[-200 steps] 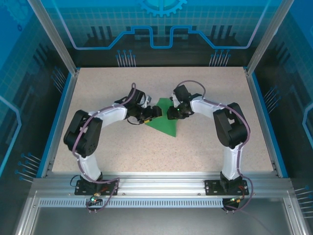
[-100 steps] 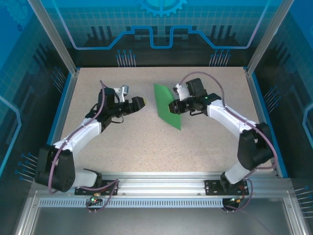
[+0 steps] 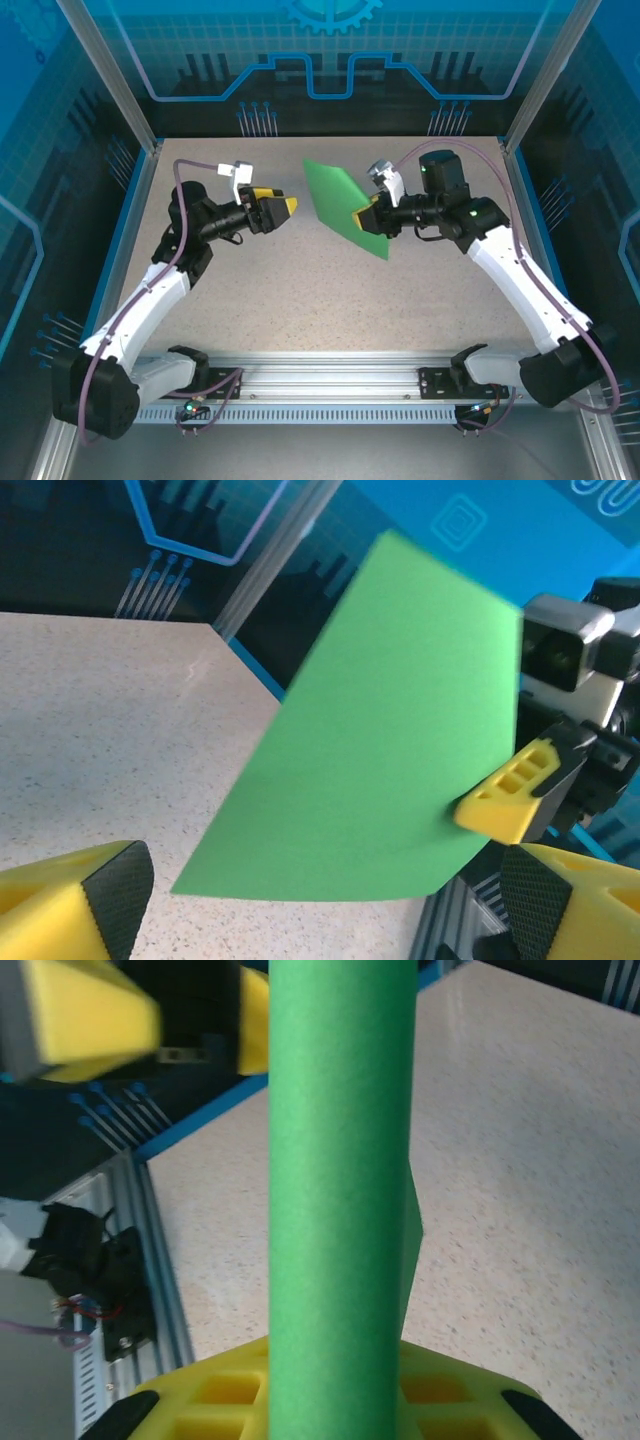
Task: Fold a paper plane with a square sheet of paper (fold left side to right side)
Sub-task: Place a square sheet of paper at the center of the table.
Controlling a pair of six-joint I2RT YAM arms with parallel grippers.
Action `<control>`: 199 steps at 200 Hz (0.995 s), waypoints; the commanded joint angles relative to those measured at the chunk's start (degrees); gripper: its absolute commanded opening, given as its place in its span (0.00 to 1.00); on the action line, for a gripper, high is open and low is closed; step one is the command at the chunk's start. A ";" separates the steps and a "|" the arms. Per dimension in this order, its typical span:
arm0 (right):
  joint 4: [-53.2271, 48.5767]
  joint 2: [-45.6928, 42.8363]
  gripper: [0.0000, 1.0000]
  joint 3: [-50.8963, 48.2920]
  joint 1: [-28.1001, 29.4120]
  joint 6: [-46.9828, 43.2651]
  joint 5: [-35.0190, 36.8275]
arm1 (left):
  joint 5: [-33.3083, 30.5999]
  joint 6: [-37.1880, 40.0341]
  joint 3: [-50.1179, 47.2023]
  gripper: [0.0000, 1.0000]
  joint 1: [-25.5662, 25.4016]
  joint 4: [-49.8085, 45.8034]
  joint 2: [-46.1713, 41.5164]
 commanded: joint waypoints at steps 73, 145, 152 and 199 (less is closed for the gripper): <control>-0.01 -2.81 0.22 1.96 -0.81 -2.11 -14.88 | 16.78 2.10 7.87 0.88 -2.72 4.19 3.34; 3.97 -4.30 0.24 -1.03 -3.08 1.65 -8.55 | 16.39 6.60 10.28 0.14 -5.06 -3.64 2.95; 4.30 -4.62 0.26 -1.36 -3.40 2.05 -7.57 | 15.93 6.89 10.24 0.08 -5.15 -4.39 2.90; 3.61 -7.23 0.67 -4.38 -5.46 5.46 9.16 | 8.19 4.87 8.66 0.05 -5.23 -8.67 3.81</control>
